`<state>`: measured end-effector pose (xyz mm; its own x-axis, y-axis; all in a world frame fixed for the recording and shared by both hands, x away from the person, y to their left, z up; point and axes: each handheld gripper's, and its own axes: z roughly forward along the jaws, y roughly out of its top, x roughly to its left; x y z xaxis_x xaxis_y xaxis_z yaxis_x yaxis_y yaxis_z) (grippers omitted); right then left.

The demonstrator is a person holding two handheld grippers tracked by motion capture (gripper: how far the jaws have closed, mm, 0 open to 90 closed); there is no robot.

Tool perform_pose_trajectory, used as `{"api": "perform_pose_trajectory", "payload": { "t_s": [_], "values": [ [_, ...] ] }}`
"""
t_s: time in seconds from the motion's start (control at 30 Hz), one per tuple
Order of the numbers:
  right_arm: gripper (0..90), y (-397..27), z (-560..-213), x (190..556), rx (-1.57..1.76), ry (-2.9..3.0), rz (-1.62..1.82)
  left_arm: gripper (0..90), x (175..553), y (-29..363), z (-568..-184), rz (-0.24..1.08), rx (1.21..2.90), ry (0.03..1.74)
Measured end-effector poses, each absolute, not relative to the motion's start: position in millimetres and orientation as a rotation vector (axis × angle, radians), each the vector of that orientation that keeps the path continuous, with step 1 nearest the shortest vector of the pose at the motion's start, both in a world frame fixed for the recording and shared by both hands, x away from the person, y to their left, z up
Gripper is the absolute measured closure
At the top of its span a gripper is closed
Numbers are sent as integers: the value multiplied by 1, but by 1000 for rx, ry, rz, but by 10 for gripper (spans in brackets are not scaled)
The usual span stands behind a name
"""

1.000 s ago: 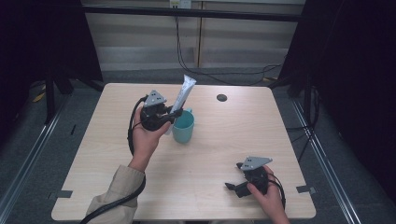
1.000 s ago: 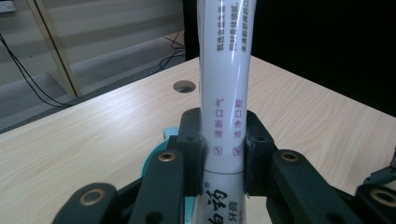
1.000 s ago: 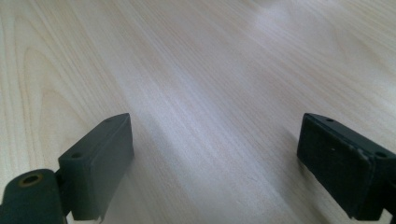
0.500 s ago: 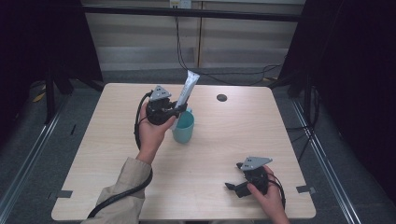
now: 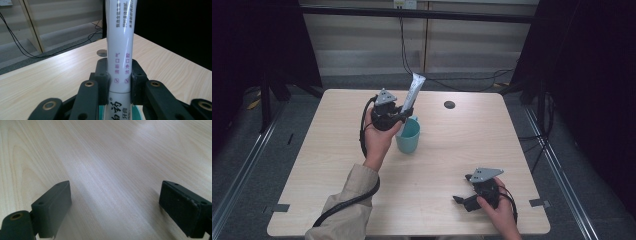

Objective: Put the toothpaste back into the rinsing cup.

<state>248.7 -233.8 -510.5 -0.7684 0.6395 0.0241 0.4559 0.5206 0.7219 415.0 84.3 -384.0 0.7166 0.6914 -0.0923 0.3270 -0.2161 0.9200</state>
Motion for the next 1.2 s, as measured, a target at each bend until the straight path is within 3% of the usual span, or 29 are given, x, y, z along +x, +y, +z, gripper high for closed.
{"api": "perform_pose_trajectory", "payload": {
  "t_s": [1.2],
  "values": [
    [104, -234, -510, 249, 922, 2519, 1088, 735, 425, 67, -404, 430, 1799, 813]
  ]
}}
